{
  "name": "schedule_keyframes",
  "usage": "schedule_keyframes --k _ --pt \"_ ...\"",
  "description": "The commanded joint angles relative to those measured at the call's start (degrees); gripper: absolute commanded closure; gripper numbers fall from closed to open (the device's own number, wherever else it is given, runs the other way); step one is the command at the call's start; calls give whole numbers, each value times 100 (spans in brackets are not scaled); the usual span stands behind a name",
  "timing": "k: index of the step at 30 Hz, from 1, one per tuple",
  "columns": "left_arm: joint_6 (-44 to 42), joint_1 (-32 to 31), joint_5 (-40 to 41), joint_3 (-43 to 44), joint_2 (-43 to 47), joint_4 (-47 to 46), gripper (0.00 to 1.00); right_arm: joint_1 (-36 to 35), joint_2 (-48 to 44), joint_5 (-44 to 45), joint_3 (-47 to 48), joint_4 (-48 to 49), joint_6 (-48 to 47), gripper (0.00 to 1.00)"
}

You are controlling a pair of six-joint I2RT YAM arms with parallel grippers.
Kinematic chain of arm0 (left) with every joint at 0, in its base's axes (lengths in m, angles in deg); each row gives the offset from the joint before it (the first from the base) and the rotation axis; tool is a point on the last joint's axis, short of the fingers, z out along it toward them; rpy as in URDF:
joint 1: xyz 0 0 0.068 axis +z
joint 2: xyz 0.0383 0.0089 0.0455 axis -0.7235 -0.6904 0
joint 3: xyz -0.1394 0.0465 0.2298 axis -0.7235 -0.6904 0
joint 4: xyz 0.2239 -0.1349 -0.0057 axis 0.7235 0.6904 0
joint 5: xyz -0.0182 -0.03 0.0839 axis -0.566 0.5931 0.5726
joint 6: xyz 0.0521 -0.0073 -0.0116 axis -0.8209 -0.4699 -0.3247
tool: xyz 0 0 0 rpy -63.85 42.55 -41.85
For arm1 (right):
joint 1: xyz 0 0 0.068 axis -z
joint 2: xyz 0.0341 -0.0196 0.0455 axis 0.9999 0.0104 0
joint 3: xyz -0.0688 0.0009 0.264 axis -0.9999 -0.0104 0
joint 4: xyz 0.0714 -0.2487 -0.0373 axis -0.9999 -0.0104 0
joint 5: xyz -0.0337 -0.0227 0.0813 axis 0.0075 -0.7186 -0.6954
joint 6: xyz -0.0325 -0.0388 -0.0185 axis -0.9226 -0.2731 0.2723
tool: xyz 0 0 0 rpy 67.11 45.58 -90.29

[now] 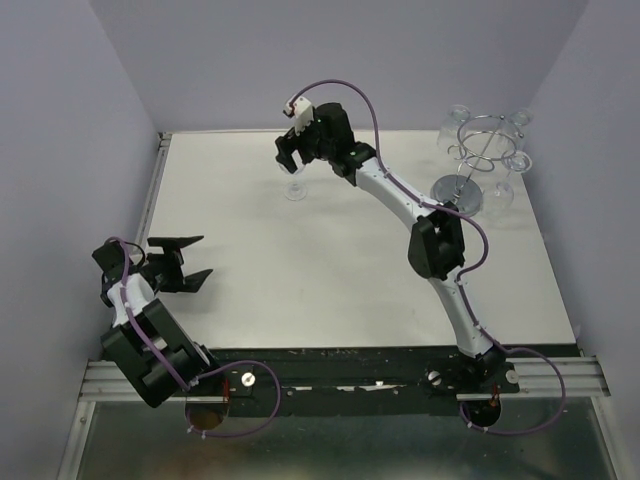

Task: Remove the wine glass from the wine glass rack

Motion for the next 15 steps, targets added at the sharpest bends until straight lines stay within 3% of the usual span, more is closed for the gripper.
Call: schedule_keyframes --k 1,8,12,15 --pt "55 40 94 25 131 -22 1 -33 -502 68 1 98 55 0" --pt "-76 -363 190 455 -45 -197 1 -33 -1697 -99 -411 116 28 0" --pt "-585 -952 489 982 -229 -189 1 2 -2408 243 -692 -279 -165 0" --pt "-1226 -1409 717 1474 -414 -40 1 185 -3190 550 -1429 -358 -104 0"
